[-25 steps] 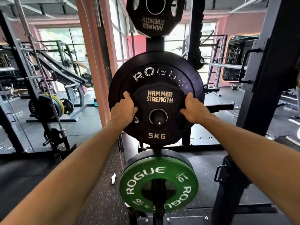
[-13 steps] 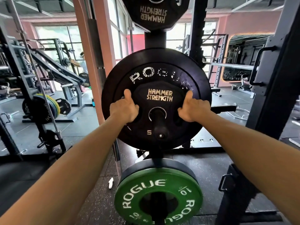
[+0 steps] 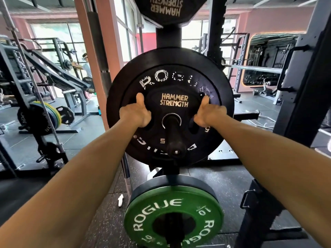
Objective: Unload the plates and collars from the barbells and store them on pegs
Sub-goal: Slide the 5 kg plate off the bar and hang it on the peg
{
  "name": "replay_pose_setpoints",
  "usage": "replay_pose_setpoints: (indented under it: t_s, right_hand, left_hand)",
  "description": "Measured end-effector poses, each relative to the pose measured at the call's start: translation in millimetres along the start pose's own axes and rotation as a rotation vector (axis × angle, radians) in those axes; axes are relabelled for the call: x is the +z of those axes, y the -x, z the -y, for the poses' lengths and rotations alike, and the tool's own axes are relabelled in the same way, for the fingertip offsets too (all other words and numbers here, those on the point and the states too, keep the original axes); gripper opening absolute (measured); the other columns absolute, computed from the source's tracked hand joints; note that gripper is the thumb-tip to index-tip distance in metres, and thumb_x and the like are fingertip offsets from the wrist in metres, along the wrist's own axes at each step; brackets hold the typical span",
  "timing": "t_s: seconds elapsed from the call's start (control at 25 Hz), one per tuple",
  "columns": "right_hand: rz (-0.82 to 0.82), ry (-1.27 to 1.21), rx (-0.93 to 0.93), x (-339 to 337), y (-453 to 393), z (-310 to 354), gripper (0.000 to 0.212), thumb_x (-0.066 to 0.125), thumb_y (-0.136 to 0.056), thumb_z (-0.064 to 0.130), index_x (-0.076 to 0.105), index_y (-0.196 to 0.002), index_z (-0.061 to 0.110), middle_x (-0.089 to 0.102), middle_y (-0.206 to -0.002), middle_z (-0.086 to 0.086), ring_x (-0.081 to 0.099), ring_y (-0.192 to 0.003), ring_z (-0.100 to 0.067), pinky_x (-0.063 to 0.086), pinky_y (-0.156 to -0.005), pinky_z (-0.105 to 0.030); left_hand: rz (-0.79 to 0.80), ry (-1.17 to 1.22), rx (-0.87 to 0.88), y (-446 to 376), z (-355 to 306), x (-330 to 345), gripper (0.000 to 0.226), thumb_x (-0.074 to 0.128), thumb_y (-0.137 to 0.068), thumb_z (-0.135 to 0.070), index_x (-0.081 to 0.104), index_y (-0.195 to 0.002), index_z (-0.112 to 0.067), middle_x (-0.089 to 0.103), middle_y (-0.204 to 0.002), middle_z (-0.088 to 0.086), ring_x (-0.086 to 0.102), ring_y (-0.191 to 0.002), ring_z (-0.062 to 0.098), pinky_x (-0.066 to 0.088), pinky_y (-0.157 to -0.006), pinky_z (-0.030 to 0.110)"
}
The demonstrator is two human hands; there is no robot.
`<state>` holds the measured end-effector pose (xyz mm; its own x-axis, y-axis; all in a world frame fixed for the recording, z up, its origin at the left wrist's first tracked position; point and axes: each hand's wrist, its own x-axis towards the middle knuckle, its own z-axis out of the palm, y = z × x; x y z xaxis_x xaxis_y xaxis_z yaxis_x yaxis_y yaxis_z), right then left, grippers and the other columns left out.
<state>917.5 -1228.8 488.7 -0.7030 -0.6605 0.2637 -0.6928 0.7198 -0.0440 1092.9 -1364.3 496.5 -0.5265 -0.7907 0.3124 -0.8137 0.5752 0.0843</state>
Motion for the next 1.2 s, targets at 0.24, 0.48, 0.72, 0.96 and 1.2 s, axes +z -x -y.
replay_pose_setpoints:
  t_s: [0.24,0.48,0.72,0.96,1.2]
  right_hand:
    - [-0.042,-0.174,-0.155,-17,24,-15,0.065,0.059,-0.084,0.038,0.029,-0.135,0.010,0.048,-0.135,-0.014,0.053,-0.120,-0.036,0.041,-0.088,-0.044]
    - [-0.035,-0.276,-0.316,-34,55,-47,0.069,0.061,-0.081,0.045,0.032,-0.139,0.023,0.042,-0.142,-0.006,0.049,-0.124,-0.032,0.044,-0.096,-0.046]
    - [-0.051,-0.298,-0.460,-57,89,-88,0.067,0.058,-0.082,0.053,0.033,-0.141,0.032,0.041,-0.143,0.000,0.047,-0.126,-0.029,0.039,-0.102,-0.049]
    - [-0.065,-0.325,-0.522,-88,138,-124,0.073,0.057,-0.080,0.059,0.032,-0.143,0.032,0.043,-0.140,-0.001,0.049,-0.124,-0.028,0.042,-0.099,-0.046]
    - [-0.080,-0.341,-0.569,-120,211,-176,0.078,0.059,-0.077,0.060,0.029,-0.144,0.032,0.044,-0.142,-0.004,0.050,-0.124,-0.030,0.040,-0.102,-0.048]
  left_hand:
    - [-0.005,0.158,0.075,22,16,-16,0.062,0.048,-0.089,-0.052,0.027,-0.137,-0.019,0.054,-0.128,0.011,0.055,-0.115,0.037,0.042,-0.088,0.045]
    - [-0.019,0.204,0.046,68,6,-35,0.071,0.053,-0.073,-0.070,0.040,-0.129,-0.029,0.051,-0.128,0.006,0.057,-0.111,0.033,0.047,-0.095,0.049]
    - [-0.042,0.265,0.008,131,-25,-62,0.066,0.059,-0.071,-0.071,0.045,-0.124,-0.035,0.049,-0.126,0.003,0.055,-0.112,0.030,0.045,-0.097,0.044]
    - [-0.068,0.227,-0.005,202,-61,-103,0.069,0.060,-0.071,-0.072,0.046,-0.126,-0.033,0.049,-0.124,0.001,0.054,-0.112,0.026,0.044,-0.097,0.044]
    - [-0.107,0.215,0.005,294,-101,-141,0.074,0.053,-0.062,-0.078,0.048,-0.118,-0.031,0.053,-0.114,0.003,0.056,-0.103,0.026,0.047,-0.095,0.046]
